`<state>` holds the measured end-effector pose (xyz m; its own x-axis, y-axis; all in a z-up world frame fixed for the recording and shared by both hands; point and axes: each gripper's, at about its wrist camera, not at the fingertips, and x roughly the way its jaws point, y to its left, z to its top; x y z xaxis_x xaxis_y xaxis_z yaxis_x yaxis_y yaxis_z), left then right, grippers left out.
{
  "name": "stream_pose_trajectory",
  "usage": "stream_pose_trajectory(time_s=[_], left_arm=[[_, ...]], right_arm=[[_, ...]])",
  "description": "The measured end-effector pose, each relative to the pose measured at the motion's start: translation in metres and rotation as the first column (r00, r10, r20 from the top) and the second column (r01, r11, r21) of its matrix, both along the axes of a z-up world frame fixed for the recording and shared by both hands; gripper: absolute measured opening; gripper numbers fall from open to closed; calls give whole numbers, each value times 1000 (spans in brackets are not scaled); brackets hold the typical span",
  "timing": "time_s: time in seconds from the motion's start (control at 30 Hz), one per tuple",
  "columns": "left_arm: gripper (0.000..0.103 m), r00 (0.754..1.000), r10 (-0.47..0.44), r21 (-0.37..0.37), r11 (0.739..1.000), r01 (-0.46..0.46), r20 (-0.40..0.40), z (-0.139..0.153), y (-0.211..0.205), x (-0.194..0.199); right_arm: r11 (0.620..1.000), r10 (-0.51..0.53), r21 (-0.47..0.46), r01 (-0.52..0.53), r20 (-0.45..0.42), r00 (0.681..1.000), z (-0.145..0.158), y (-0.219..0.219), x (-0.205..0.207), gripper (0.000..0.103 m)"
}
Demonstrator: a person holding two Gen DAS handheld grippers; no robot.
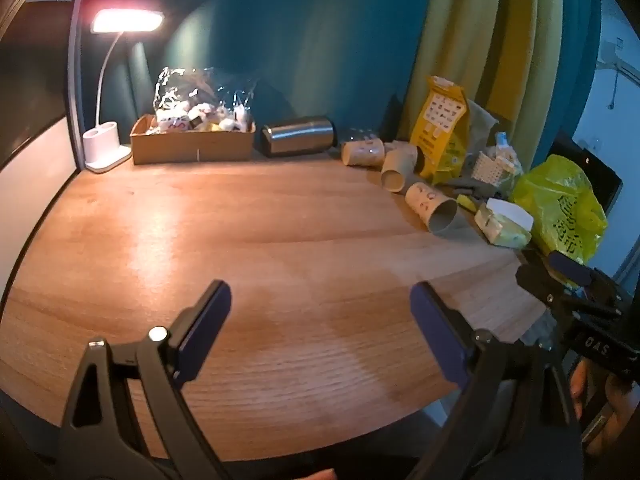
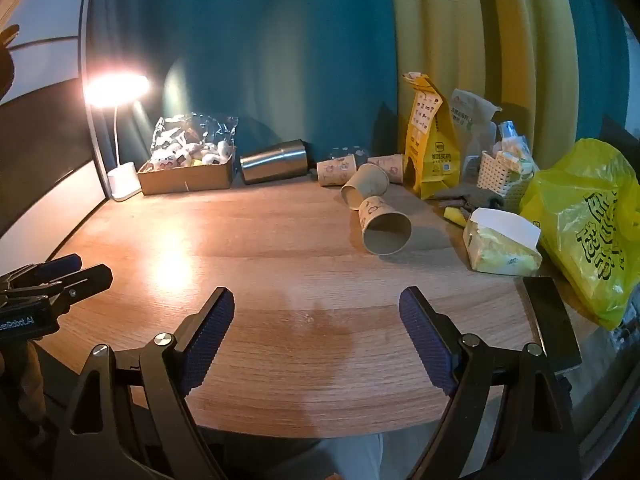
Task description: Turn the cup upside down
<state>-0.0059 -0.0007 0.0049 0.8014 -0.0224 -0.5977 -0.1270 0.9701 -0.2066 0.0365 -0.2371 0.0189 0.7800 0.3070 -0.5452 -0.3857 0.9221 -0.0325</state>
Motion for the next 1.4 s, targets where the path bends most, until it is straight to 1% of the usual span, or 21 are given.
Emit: stream_pose_trajectory(time_s=[0.2,0.7,0.83,1.13,1.4], left_arm=[[92,1000,-10,2,1000,10,-2,5,0,0],[92,1000,0,4,1000,-1,19,13,-2,-2],[92,1000,2,10,1000,-2,23,13,-2,-2],[92,1000,-18,-2,1000,18,16,12,-4,1],[92,1000,-15,15,1000,15,26,12,-7,2]], right_arm=[[1000,0,-2,0,-2,1000,0,1,0,87],[1000,3,1,-3,-11,1000,0,-4,-2,87],[1000,0,5,0,-11,1000,-4,-3,1,87],[1000,-3,6,3,-8,1000,-4,-2,4,87],[1000,-4,10,5,-9,1000,-4,-4,6,87]])
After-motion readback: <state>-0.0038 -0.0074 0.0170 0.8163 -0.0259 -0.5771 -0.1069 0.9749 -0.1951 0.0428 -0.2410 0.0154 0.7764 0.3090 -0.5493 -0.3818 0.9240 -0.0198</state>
